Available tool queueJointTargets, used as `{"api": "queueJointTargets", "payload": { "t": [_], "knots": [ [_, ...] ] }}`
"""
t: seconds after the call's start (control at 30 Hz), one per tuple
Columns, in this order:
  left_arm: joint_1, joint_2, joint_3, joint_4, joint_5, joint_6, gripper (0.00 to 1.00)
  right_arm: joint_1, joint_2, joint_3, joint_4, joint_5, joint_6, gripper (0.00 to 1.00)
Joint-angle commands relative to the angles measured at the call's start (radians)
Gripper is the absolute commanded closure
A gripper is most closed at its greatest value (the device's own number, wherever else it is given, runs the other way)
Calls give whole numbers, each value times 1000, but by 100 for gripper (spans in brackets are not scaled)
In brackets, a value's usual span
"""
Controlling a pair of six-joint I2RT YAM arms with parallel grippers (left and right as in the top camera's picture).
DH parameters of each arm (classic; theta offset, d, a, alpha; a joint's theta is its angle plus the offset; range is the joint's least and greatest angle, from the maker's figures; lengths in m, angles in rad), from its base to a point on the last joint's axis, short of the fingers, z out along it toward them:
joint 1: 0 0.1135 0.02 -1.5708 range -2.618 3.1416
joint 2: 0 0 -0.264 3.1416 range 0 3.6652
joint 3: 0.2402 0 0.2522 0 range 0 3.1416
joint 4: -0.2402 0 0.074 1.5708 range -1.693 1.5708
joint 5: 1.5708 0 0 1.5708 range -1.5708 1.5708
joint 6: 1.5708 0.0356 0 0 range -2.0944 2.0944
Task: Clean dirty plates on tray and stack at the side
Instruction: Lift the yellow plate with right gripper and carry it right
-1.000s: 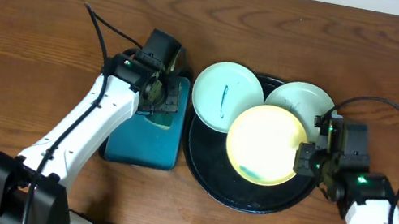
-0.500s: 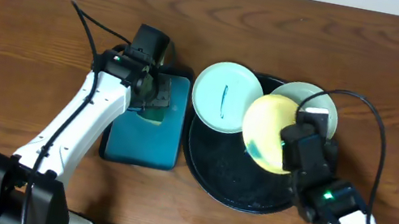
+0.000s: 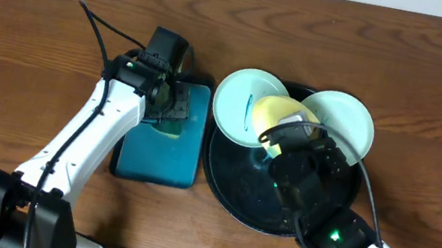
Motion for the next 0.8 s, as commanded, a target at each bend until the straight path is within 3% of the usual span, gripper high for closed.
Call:
{"api": "queueJointTargets", "payload": {
  "t": [0.0, 0.2, 0.6, 0.7, 0.77],
  "knots": [
    [5, 6, -8, -3, -13, 9, 89, 40, -9, 22, 35, 130, -283, 99],
    [5, 6, -8, -3, -13, 9, 89, 79, -9, 22, 93, 188, -417, 99],
    [5, 6, -8, -3, -13, 9, 89, 87, -9, 22, 128, 192, -378, 99],
    [5, 6, -8, -3, -13, 9, 89, 70, -9, 21, 126, 192, -228, 99],
    [5, 6, -8, -3, -13, 9, 89, 39, -9, 21, 102, 190, -24, 99]
  ]
}}
